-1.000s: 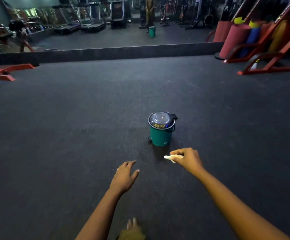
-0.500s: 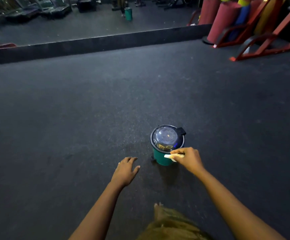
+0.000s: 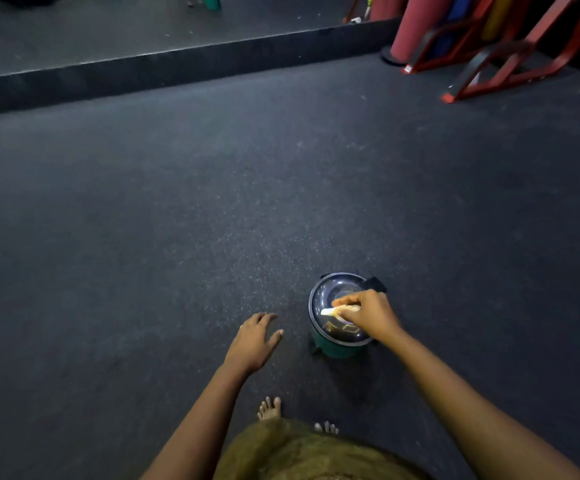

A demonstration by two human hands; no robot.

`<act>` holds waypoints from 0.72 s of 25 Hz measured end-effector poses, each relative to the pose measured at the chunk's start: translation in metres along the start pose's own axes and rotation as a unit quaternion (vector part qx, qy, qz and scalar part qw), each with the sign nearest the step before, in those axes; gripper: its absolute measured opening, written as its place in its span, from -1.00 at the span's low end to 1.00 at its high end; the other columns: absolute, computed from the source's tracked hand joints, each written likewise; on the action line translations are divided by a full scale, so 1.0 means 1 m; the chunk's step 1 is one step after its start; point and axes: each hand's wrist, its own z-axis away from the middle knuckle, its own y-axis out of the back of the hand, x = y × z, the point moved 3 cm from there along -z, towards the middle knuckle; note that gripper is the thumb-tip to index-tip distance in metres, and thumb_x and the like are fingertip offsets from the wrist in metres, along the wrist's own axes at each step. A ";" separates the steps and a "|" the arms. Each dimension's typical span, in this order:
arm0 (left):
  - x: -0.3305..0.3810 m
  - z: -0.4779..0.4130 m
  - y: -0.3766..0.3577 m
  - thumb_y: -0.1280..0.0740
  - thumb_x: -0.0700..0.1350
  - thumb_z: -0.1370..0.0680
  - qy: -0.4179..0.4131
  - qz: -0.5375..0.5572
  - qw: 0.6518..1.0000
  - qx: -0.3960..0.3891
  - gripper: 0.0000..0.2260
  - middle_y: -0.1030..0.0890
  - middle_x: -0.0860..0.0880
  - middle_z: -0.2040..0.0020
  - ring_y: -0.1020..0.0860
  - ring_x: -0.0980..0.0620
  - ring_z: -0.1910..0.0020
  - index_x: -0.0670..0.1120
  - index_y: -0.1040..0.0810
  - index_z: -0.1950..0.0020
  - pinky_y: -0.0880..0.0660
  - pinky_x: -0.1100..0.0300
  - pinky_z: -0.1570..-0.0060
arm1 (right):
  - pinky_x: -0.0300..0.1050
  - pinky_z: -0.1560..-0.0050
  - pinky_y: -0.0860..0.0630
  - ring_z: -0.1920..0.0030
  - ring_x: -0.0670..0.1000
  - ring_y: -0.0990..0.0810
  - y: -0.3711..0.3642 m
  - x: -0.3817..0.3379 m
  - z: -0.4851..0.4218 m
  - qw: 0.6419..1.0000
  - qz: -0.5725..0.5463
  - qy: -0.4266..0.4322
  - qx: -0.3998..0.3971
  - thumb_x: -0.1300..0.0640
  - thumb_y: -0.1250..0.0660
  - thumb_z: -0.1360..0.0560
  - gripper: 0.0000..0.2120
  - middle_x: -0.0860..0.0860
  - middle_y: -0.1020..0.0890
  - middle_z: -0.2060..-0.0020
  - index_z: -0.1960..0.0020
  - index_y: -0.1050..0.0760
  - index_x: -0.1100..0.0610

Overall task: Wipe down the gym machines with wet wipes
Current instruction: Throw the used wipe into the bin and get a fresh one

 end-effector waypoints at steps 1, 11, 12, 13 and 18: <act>-0.005 -0.012 0.008 -0.16 0.04 -0.63 -0.012 -0.003 1.000 -0.007 -0.57 -0.33 -0.10 -0.44 -0.31 -0.06 -0.41 -0.10 -0.30 -0.47 -0.21 0.13 -0.38 | -0.31 0.17 -0.41 0.09 -0.01 -0.62 -0.002 -0.006 -0.007 1.000 0.003 -0.004 0.007 0.10 -0.44 -0.40 -0.78 0.10 -0.69 0.10 -0.04 -0.65 0.10; -0.025 -0.105 0.055 -0.17 0.03 -0.63 -0.120 -0.031 0.989 -0.078 -0.55 -0.33 -0.13 -0.43 -0.31 -0.09 -0.41 -0.13 -0.29 -0.47 -0.22 0.12 -0.37 | -0.51 0.30 -0.33 0.08 -0.06 -0.60 -0.034 -0.041 -0.032 0.995 -0.038 -0.059 0.065 0.18 -0.44 -0.41 -0.78 0.11 -0.68 0.10 -0.05 -0.64 0.18; -0.024 -0.110 0.054 -0.17 0.04 -0.63 -0.125 -0.032 0.988 -0.083 -0.55 -0.32 -0.14 -0.44 -0.30 -0.09 -0.41 -0.12 -0.28 -0.48 -0.22 0.11 -0.38 | -0.50 0.28 -0.33 0.05 -0.04 -0.60 -0.035 -0.041 -0.034 0.995 -0.040 -0.063 0.069 0.18 -0.45 -0.40 -0.78 0.10 -0.68 0.10 -0.04 -0.64 0.18; -0.024 -0.115 0.054 -0.17 0.04 -0.63 -0.129 -0.033 0.987 -0.088 -0.55 -0.32 -0.14 -0.44 -0.30 -0.09 -0.41 -0.12 -0.28 -0.48 -0.23 0.10 -0.38 | -0.47 0.25 -0.35 0.03 -0.03 -0.61 -0.036 -0.040 -0.036 0.994 -0.038 -0.065 0.074 0.18 -0.44 -0.40 -0.79 0.09 -0.68 0.08 -0.03 -0.65 0.18; -0.021 -0.134 0.058 -0.17 0.04 -0.63 -0.147 -0.036 0.984 -0.098 -0.55 -0.31 -0.14 -0.44 -0.29 -0.10 -0.42 -0.10 -0.28 -0.48 -0.23 0.08 -0.39 | -0.17 0.00 -0.50 0.06 -0.03 -0.63 -0.031 -0.039 -0.057 0.992 -0.037 -0.077 0.098 0.16 -0.45 -0.40 -0.83 0.04 -0.70 0.09 0.01 -0.67 0.07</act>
